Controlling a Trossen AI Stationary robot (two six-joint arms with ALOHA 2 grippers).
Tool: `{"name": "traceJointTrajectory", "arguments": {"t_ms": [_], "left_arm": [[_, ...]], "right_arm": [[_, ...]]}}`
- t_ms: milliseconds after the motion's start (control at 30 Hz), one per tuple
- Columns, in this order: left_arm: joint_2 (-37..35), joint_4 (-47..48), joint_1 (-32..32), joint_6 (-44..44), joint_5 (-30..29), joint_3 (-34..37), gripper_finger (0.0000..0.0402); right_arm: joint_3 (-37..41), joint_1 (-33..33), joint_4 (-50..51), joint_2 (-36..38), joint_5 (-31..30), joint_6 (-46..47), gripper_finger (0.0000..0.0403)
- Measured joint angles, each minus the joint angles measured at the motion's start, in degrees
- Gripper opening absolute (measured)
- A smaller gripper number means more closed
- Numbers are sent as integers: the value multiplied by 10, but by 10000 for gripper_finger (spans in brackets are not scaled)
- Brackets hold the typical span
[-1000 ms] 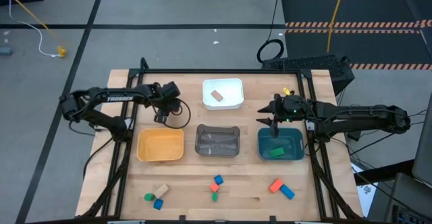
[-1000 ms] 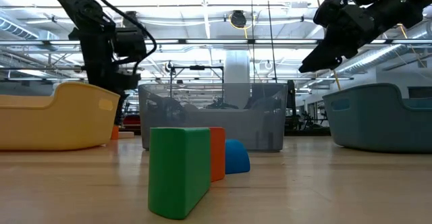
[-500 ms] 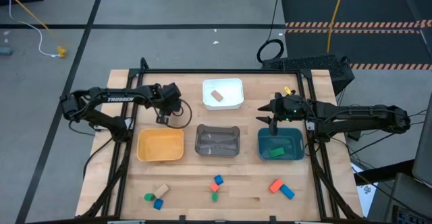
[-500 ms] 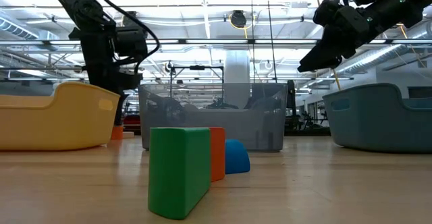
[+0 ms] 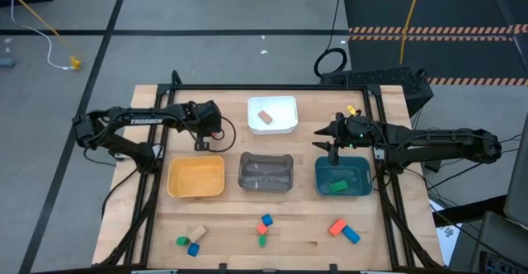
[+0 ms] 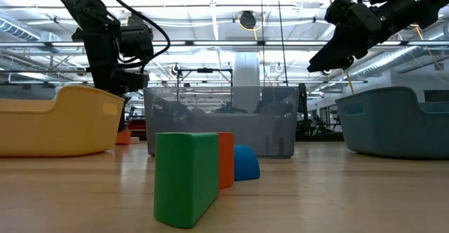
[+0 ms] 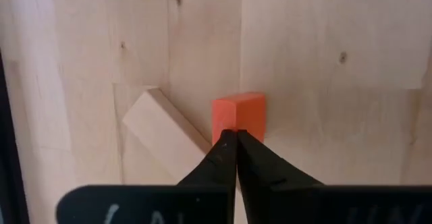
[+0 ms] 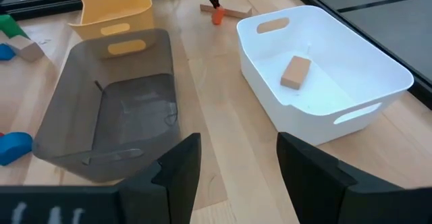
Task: Sort & place blocks by color
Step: Put the top orange flat square block into the yellow bin
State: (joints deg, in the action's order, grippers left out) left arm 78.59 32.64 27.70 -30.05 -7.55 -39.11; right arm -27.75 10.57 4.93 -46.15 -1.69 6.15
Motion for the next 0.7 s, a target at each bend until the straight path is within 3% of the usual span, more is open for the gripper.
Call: {"name": "traceJointTrajectory", "arguments": {"t_ms": [167, 267, 533, 700], "left_arm": [[0, 1, 0, 3, 6, 0, 3], [0, 1, 0, 29, 39, 0, 9], [1, -2, -1, 173, 46, 0, 45], [1, -25, -1, 232, 45, 2, 87]], "right_arm": [[0, 0, 0, 0, 0, 0, 185], [0, 0, 0, 0, 0, 0, 185], [0, 0, 0, 0, 0, -2, 185], [0, 0, 0, 0, 0, -4, 185]]}}
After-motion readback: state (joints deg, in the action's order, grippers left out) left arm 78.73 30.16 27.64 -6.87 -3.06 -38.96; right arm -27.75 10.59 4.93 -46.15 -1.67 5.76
